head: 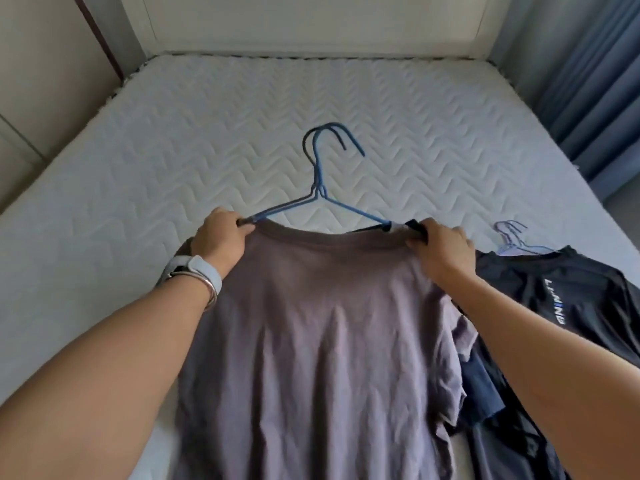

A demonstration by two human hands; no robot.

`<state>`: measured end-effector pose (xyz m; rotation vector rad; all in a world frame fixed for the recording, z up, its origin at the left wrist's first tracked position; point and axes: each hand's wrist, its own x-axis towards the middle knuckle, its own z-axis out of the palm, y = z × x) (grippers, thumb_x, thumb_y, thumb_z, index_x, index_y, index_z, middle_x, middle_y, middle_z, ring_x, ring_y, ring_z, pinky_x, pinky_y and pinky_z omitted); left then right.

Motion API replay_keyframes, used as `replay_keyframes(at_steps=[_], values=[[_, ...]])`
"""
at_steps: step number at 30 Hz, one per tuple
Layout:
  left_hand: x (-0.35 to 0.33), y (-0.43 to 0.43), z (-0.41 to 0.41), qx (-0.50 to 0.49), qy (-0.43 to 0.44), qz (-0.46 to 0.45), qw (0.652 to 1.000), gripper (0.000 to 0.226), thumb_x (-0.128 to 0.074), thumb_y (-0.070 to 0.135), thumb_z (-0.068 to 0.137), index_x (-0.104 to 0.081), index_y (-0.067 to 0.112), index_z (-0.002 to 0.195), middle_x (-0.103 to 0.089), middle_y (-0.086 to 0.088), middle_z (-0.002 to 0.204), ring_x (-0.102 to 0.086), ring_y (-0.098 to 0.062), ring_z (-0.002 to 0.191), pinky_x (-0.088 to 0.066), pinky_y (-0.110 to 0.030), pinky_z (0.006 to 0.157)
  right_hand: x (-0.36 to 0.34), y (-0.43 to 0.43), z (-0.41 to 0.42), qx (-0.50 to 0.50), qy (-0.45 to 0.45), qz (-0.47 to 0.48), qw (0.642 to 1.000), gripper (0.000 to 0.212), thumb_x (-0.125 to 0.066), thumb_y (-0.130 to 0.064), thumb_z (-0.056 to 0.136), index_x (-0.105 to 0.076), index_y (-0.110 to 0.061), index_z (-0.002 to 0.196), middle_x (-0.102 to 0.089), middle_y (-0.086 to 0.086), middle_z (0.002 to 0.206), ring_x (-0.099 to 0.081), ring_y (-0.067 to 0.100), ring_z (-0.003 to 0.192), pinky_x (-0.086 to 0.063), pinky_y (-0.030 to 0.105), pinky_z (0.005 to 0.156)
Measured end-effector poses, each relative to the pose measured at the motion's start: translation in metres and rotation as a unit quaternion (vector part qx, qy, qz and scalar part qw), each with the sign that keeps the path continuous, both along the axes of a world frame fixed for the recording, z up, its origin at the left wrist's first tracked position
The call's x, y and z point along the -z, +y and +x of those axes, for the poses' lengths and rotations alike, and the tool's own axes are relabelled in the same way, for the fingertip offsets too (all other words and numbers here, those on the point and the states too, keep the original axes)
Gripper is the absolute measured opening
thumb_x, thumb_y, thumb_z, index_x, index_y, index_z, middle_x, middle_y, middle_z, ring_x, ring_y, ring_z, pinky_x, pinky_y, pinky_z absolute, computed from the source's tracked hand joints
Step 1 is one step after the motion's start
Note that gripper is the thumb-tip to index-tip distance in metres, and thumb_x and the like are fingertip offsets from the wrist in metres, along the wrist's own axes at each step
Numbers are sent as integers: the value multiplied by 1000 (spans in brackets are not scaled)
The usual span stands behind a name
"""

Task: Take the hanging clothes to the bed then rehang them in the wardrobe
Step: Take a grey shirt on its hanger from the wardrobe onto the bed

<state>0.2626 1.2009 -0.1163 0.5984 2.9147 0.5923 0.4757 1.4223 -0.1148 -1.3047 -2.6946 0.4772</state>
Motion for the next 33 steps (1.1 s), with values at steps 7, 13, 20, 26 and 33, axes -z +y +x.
replay_keyframes(at_steps=[7, 13, 20, 26, 33], values=[[116, 29, 7, 104, -87, 51, 989, 51, -44, 17, 95, -28, 7, 142, -10, -16, 155, -21, -29, 142, -19, -32, 113, 125, -14, -31, -42, -15, -51, 998, 66, -51, -27, 90, -18, -21, 147, -8, 13, 156, -5, 31, 144, -11, 45, 118], [209, -34, 62, 172, -98, -124, 972, 53, -40, 31, 95, -27, 15, 144, -11, -11, 157, -16, -29, 143, -16, -40, 115, 209, -59, 18, -127, -178, -112, 969, 57, -35, -42, 95, -15, -30, 147, -2, -3, 158, 6, 20, 146, -6, 47, 117], [200, -86, 75, 239, -91, -176, 951, 48, -37, 31, 96, -34, 15, 141, -26, -3, 154, -22, -19, 143, -19, -32, 116, 193, -56, 37, -131, -217, -133, 958, 48, -40, -26, 93, -34, -20, 141, -29, 2, 151, -22, 21, 142, -27, 40, 111], [150, -166, 149, 246, -208, -171, 931, 48, -38, 38, 91, -54, 12, 128, -53, -5, 137, -44, -19, 132, -31, -28, 109, 152, -119, 126, -114, -205, -246, 940, 31, -45, -23, 92, -59, -8, 115, -65, 14, 116, -59, 30, 111, -45, 35, 93], [48, -271, 280, 87, -372, -89, 920, 27, -48, 21, 94, -63, 10, 113, -65, 3, 109, -58, -8, 98, -36, -14, 81, 76, -233, 301, -27, -229, -357, 905, 29, -42, -17, 93, -63, -6, 109, -70, 14, 104, -63, 31, 102, -45, 30, 81]])
